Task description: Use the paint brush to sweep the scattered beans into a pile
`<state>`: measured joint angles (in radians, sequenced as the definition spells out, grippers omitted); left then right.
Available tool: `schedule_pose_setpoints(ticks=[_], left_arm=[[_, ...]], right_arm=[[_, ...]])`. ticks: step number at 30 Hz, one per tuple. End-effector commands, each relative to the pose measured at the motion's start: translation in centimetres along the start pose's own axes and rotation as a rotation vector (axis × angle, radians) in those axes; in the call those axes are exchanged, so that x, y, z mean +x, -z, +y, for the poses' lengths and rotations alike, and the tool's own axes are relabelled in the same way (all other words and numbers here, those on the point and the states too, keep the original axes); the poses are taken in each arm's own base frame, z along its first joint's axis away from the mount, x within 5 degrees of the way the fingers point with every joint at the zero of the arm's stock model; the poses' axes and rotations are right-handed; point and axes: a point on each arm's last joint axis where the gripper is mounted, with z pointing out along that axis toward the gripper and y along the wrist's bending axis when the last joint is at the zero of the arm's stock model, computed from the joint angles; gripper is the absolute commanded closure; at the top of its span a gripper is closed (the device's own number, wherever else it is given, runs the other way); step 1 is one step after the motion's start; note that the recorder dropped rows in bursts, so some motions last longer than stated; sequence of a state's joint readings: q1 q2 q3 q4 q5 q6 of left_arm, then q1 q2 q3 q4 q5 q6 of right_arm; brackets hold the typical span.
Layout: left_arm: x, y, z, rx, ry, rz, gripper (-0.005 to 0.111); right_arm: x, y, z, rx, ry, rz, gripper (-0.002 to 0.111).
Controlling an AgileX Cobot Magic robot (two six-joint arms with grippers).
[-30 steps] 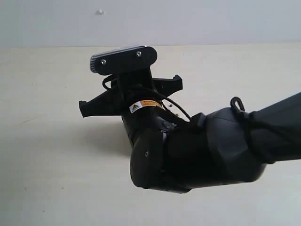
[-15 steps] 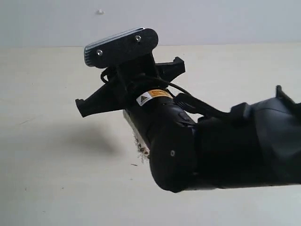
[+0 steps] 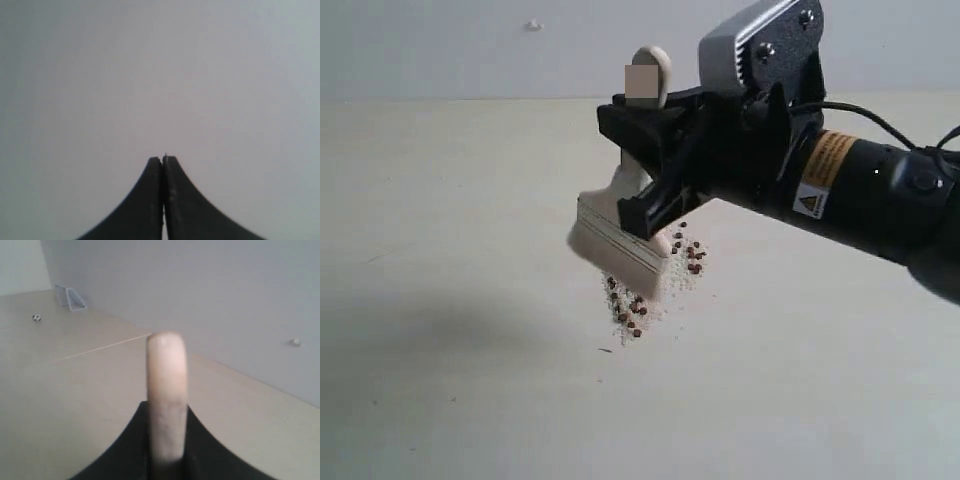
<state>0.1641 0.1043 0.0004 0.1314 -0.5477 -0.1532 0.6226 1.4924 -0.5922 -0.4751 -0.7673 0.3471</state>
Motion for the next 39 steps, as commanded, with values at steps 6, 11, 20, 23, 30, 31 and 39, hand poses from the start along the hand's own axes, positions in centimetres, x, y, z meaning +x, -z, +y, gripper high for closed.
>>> schedule_pose_setpoints(ticks=[6,11,20,23,30,31,39], left_arm=[[0.0,0.0,0.0,0.003,0.008,-0.002,0.107],[0.0,0.0,0.0,0.003,0.008,-0.002,0.107],[0.0,0.0,0.0,0.003,0.008,-0.002,0.107],[0.0,0.0,0.0,0.003,0.008,-0.002,0.107],[0.0,0.0,0.0,0.003,0.008,-0.002,0.107],[0.0,0.0,0.0,0.003,0.008,-0.002,0.107],[0.0,0.0,0.0,0.003,0.008,-0.002,0.107]], right_arm=[[1.4,2.0,-3.7,-0.361,-0.102,0.041,0.108],[3.1,0.3,-4.4,-0.446,-0.156,0.048,0.108],[4.5,-2.9,-6.2,-0.574,-0.179,0.200,0.108],[4.8,-3.5,-6.6,-0.583,-0.186,0.196,0.108],[6.4,-4.8,-7.5,-0.600,-0.206,0.239,0.108],[6.4,-5.0,-7.6,-0.605,-0.199,0.242,0.108],[6.1,-6.7,-9.1,-0.565,-0.149,0.249,0.108]])
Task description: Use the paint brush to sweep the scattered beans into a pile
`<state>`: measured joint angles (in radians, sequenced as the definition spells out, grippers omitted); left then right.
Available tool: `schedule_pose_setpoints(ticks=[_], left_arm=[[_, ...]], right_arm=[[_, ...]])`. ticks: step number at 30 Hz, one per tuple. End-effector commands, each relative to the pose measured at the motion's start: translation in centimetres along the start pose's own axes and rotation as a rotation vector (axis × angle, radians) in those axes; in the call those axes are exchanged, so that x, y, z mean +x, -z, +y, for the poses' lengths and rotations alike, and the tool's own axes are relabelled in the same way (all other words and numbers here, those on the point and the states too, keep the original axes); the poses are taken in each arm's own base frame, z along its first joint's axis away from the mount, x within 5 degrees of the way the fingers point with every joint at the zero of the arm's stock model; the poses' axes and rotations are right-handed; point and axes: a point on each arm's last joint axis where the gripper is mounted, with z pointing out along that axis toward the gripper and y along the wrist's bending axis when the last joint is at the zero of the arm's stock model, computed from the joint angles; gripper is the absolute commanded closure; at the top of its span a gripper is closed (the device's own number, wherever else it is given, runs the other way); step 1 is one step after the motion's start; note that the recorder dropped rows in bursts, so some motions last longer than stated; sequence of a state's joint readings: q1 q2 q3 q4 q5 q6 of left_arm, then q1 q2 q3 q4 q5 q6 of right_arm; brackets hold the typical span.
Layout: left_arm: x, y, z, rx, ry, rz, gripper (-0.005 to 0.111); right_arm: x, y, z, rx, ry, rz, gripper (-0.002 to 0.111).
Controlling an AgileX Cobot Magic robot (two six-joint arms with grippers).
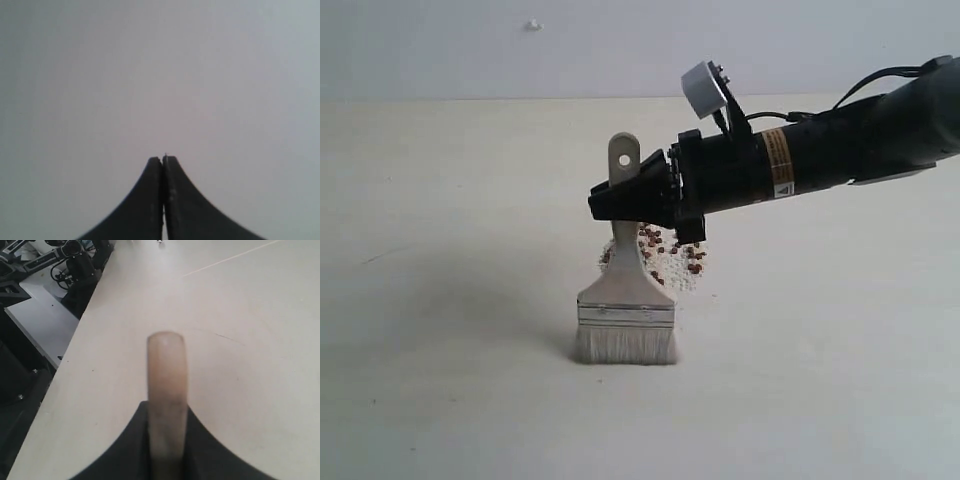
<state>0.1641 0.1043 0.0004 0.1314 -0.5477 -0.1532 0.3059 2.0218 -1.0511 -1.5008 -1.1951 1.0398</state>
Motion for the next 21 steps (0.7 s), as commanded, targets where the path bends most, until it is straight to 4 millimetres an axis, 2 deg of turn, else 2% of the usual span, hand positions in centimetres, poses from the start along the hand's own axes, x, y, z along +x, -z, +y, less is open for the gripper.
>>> schedule_pose_setpoints(ticks=[1,11,17,21], left_arm=[[0.0,0.0,0.0,0.003,0.008,-0.002,0.107],[0.0,0.0,0.0,0.003,0.008,-0.002,0.107],[0.0,0.0,0.0,0.003,0.008,-0.002,0.107],[0.0,0.0,0.0,0.003,0.008,-0.002,0.107]], right_arm=[[-0.9,0.0,-1.0,0.044,0.043,0.016,0.108],[-2.2,0.1,-3.0,0.144,0.124,0.071,0.108],[-1.9,0.1,-5.0,0.166,0.105,0.074,0.108],[-1.9,0.0,-5.3,0.170,0.094,0.076,0.108]])
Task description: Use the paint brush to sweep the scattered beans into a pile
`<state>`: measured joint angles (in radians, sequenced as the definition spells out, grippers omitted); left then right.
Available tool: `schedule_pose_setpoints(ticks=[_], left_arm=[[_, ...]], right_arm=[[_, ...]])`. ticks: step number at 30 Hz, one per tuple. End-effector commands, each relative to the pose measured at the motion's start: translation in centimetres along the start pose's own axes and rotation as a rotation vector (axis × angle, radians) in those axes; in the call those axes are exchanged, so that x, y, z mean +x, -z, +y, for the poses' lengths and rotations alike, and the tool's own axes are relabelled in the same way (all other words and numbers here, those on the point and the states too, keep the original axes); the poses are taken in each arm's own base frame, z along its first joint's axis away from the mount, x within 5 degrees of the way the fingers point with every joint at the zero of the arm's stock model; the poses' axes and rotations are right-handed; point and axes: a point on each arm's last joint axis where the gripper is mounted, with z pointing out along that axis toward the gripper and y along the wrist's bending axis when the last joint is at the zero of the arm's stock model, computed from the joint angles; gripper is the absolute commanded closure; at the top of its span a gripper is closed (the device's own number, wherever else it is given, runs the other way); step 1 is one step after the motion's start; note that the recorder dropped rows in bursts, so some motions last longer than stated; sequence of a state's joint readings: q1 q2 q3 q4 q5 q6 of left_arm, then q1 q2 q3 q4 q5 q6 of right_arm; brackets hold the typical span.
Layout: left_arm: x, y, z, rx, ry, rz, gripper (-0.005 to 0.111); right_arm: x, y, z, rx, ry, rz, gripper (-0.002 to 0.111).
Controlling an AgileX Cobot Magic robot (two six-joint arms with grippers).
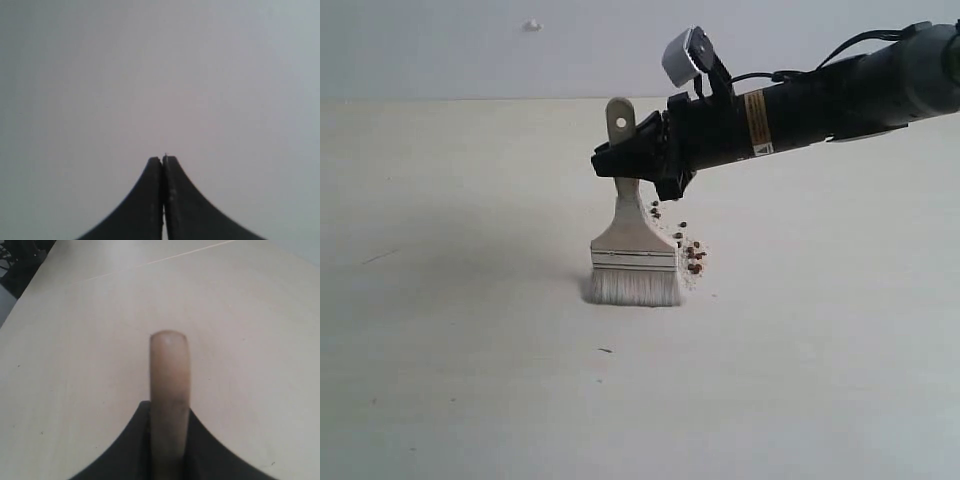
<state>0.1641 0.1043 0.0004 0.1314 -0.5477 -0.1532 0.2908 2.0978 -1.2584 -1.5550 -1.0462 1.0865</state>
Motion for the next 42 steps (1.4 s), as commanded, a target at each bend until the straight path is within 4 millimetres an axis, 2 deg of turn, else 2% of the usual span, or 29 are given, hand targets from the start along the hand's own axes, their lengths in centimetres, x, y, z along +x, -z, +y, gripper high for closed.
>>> schedule_pose_setpoints(ticks=[1,9,23,29,33,37,39,42], left_arm=[[0.0,0.0,0.0,0.003,0.008,-0.002,0.107],[0.0,0.0,0.0,0.003,0.008,-0.002,0.107],[0.0,0.0,0.0,0.003,0.008,-0.002,0.107],[0.0,0.0,0.0,0.003,0.008,-0.002,0.107],[0.0,0.0,0.0,0.003,0.008,-0.002,0.107],[0.0,0.0,0.0,0.003,0.008,-0.002,0.107],[0.0,0.0,0.0,0.003,0.008,-0.002,0.107],[0.0,0.0,0.0,0.003,0.008,-0.002,0.107]], right_arm=[[0.2,0.1,-0.7,0.027,-0.005,0.018,0.108],[-0.4,0.2,0.1,-0.057,-0.055,-0.025,0.108],[-4.9,2.3,2.1,-0.056,-0.018,-0.083,0.108],[-5.8,2.8,1.6,0.082,-0.150,-0.061,0.108],[-7.7,3.6,2.2,0.168,-0.178,-0.079,0.108],[-9.4,6.2,2.9,0.417,-0.207,-0.088,0.108],[-9.3,7.9,3.5,0.575,-0.231,-0.084,0.108],[-8.0,9.9,4.5,0.764,-0.292,-0.079,0.108]])
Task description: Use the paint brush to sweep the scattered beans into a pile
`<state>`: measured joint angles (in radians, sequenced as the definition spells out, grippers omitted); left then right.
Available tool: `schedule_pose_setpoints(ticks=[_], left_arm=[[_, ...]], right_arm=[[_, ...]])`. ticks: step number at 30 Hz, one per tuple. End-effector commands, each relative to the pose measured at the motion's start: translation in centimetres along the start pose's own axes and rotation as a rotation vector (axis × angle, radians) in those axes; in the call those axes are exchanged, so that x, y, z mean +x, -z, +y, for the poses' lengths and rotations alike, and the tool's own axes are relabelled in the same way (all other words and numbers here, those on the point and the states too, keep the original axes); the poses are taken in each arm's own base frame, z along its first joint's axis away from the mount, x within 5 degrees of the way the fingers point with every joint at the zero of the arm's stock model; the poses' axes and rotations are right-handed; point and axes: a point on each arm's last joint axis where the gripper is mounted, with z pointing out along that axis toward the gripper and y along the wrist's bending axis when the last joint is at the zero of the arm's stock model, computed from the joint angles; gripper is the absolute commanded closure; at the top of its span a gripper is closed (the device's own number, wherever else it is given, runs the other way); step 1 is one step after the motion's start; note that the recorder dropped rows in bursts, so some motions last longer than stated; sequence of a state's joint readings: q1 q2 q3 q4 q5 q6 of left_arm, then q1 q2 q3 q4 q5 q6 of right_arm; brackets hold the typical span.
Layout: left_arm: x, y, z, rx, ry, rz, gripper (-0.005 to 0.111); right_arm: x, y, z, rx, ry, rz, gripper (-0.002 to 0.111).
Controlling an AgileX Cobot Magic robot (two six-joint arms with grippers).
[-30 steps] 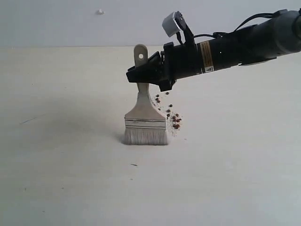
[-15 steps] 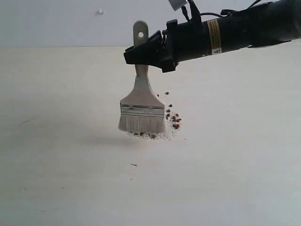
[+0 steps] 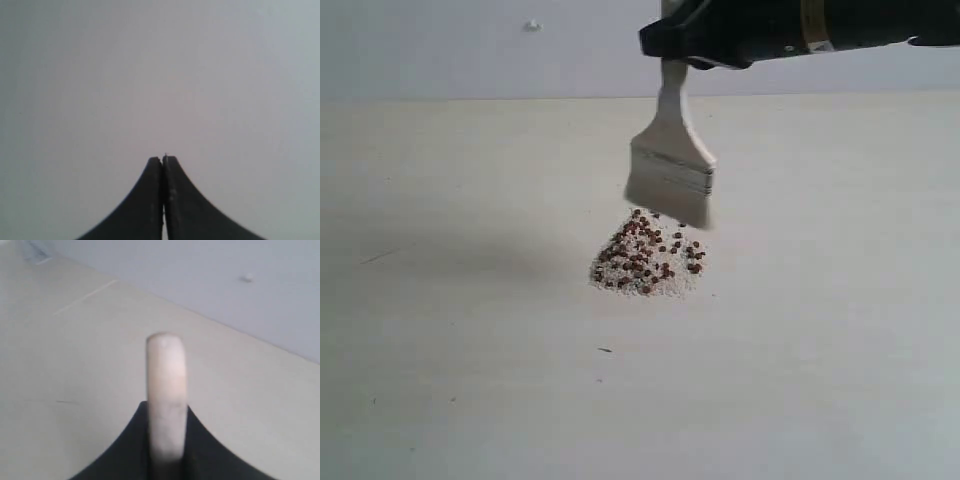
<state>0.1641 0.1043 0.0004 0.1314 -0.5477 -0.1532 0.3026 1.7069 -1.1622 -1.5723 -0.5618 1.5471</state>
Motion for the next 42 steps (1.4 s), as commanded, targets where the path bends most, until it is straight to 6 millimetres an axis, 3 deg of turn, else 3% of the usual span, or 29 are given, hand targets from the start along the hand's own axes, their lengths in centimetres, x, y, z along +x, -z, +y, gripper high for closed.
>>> schedule_pose_setpoints(ticks=[1,7,10,13,17,19,23,26,28,30,35,42], left_arm=[[0.0,0.0,0.0,0.003,0.008,-0.002,0.107],[0.0,0.0,0.0,0.003,0.008,-0.002,0.107],[0.0,0.0,0.0,0.003,0.008,-0.002,0.107],[0.0,0.0,0.0,0.003,0.008,-0.002,0.107],[0.0,0.0,0.0,0.003,0.008,-0.002,0.107],[0.0,0.0,0.0,0.003,0.008,-0.002,0.107],[0.0,0.0,0.0,0.003,0.008,-0.002,0.107],[0.0,0.0,0.0,0.003,0.008,-0.002,0.107],[0.0,0.0,0.0,0.003,0.008,-0.002,0.107],[0.0,0.0,0.0,0.003,0.008,-0.002,0.107],[0.0,0.0,0.0,0.003,0.008,-0.002,0.107],[0.0,0.0,0.0,0.003,0.008,-0.002,0.107]], right_arm=[[1.3,3.8,-0.7,0.309,-0.094,-0.025,0.108],[5.4,5.0,-0.9,0.418,-0.153,0.009,0.108],[6.3,5.3,-1.1,0.447,-0.147,-0.105,0.108],[7.3,6.6,-1.4,0.580,-0.168,-0.356,0.108],[7.0,6.7,-1.5,0.598,-0.051,-0.440,0.108],[6.4,6.0,-1.9,0.600,-0.009,-0.443,0.108],[5.3,2.2,-3.6,0.578,0.145,-0.321,0.108],[5.4,-1.6,-4.5,0.468,0.276,-0.331,0.108],[5.8,-2.7,-5.1,0.408,0.266,-0.374,0.108],[6.5,-4.3,-6.9,0.237,0.250,-0.369,0.108],[6.5,-4.9,-9.5,0.043,0.274,-0.281,0.108],[5.8,-6.3,-10.7,-0.071,0.396,-0.207,0.108]])
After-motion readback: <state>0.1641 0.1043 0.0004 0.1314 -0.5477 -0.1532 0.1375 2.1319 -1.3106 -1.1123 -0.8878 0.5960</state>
